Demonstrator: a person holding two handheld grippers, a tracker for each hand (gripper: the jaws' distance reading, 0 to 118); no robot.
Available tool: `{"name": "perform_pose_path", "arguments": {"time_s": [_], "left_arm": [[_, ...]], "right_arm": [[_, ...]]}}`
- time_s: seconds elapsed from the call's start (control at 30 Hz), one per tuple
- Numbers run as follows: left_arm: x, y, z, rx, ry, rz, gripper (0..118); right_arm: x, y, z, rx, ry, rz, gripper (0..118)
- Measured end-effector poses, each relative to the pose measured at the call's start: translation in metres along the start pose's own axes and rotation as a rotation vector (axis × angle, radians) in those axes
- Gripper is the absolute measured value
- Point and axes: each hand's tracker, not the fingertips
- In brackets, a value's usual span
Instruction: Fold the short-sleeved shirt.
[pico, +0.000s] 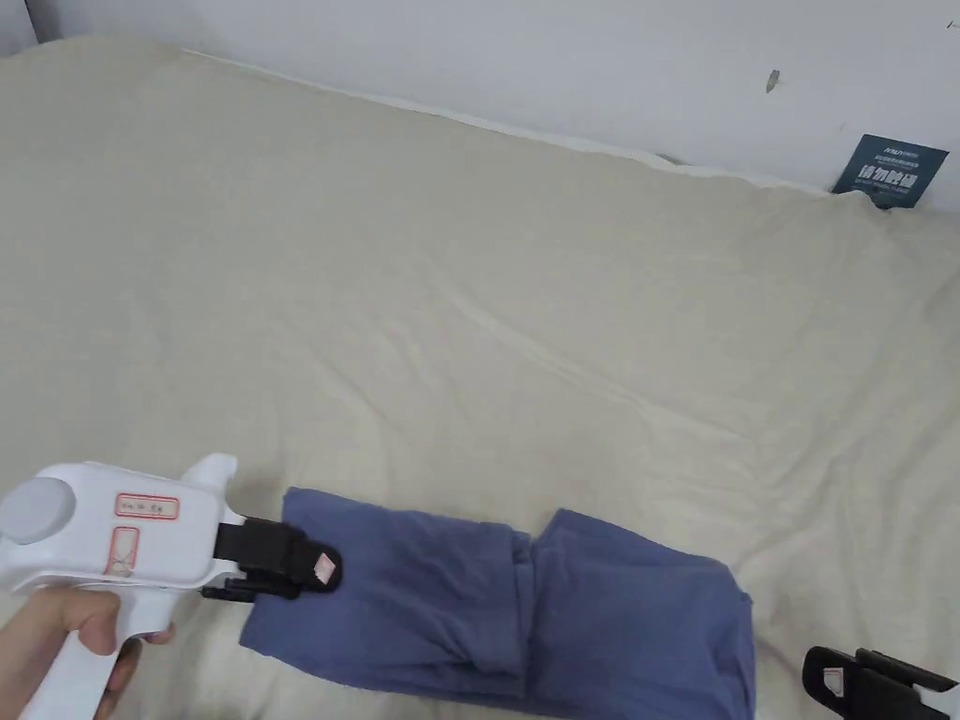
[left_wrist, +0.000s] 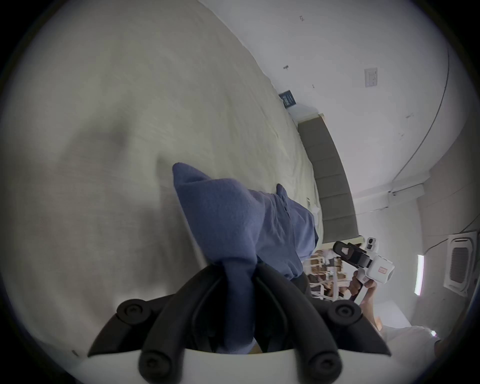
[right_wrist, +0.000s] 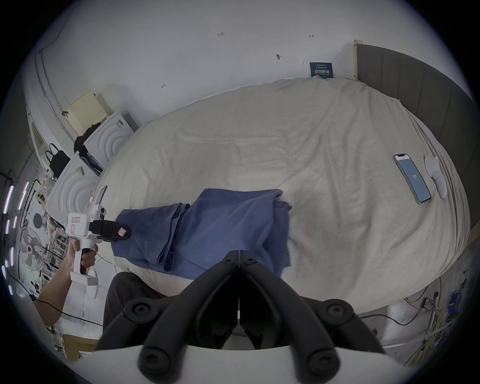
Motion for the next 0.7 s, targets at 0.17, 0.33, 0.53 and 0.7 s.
{"name": "perform_pose_path", "arguments": {"time_s": [0.17,0.33,0.53,0.7], "left_arm": [[0.027,0.004,0.056,0.029,0.258,-0.102,8],[0.096,0.007,0.054,0.033,0.405,-0.213,8],[0.196,-0.002,0.006,-0.026,0.559,-0.376,8],[0.255,-0.015,-0.057,-0.114,0.709,-0.538,8]], "right_arm": [[0.002,-0.001,0.005,0.020,0.030,0.022,1],[0.006,-0.004,0.010,0.033,0.025,0.047,1],[0.019,-0.012,0.023,0.036,0.029,0.077,1],[0.033,-0.018,0.032,0.042,0.031,0.083,1]]}}
